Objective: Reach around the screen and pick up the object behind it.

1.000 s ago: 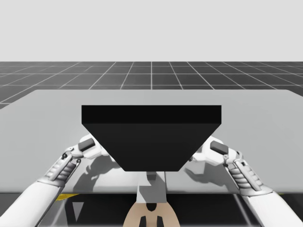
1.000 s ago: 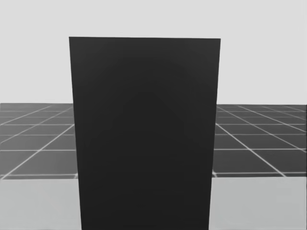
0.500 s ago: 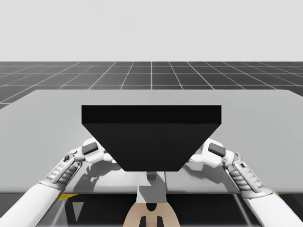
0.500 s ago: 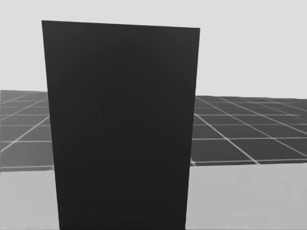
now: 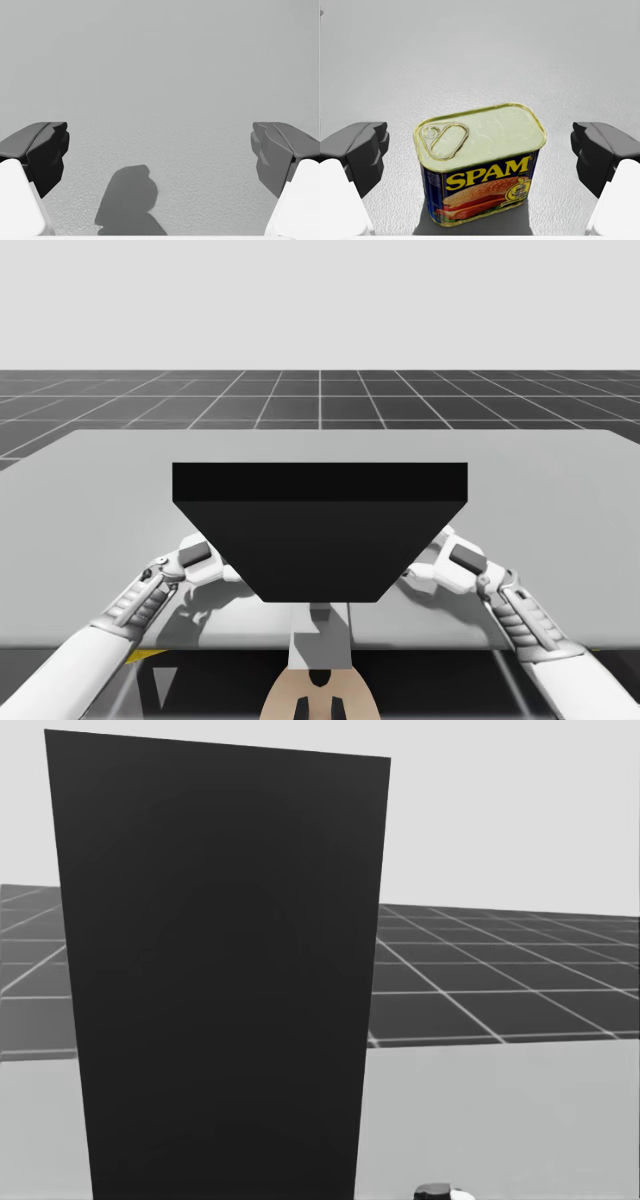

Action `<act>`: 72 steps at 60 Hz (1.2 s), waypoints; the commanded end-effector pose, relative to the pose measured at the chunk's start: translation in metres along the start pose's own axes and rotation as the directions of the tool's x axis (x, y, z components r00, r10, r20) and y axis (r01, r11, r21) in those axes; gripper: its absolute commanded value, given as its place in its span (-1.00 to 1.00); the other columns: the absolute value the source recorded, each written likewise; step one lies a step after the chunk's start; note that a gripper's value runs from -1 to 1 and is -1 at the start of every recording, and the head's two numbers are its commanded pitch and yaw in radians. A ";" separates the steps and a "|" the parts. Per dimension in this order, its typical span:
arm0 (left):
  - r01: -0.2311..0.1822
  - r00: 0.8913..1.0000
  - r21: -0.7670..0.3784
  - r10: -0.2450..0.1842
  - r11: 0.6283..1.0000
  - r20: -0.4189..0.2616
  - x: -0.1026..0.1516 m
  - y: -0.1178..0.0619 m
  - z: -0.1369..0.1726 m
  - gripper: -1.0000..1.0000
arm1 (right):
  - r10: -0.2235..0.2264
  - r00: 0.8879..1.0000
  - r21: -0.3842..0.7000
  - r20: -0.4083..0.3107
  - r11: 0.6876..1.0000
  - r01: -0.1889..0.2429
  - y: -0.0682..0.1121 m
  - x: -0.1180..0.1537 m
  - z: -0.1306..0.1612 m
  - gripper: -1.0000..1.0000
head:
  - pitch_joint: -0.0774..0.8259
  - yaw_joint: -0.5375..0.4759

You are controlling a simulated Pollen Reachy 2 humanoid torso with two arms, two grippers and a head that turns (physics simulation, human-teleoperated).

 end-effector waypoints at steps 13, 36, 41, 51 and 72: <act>0.011 1.000 -0.002 -0.011 1.000 -0.008 -0.002 -0.001 -0.002 -1.00 | -0.038 0.994 0.138 0.098 0.990 0.024 -0.011 -0.025 -0.036 -1.00 | -0.57 -0.31; 0.027 1.000 -0.004 -0.027 1.000 -0.007 -0.002 -0.002 -0.001 -1.00 | -0.099 0.993 0.197 0.069 0.977 0.083 -0.003 -0.045 -0.058 -1.00 | -0.54 -0.30; 0.029 1.000 -0.004 -0.029 1.000 -0.007 -0.002 -0.002 -0.001 -1.00 | -0.090 0.996 0.178 0.026 0.981 0.084 -0.002 -0.050 -0.054 -1.00 | -0.54 -0.30; 0.031 1.000 -0.001 -0.031 1.000 -0.004 -0.002 -0.001 -0.001 -1.00 | -0.032 0.998 0.125 0.059 0.992 0.024 -0.001 -0.048 -0.052 1.00 | -0.55 -0.30; 0.032 0.999 0.012 -0.032 0.999 -0.001 -0.002 0.001 0.000 -1.00 | 0.092 0.992 0.005 0.086 0.996 -0.093 -0.014 -0.012 -0.002 1.00 | -0.57 -0.29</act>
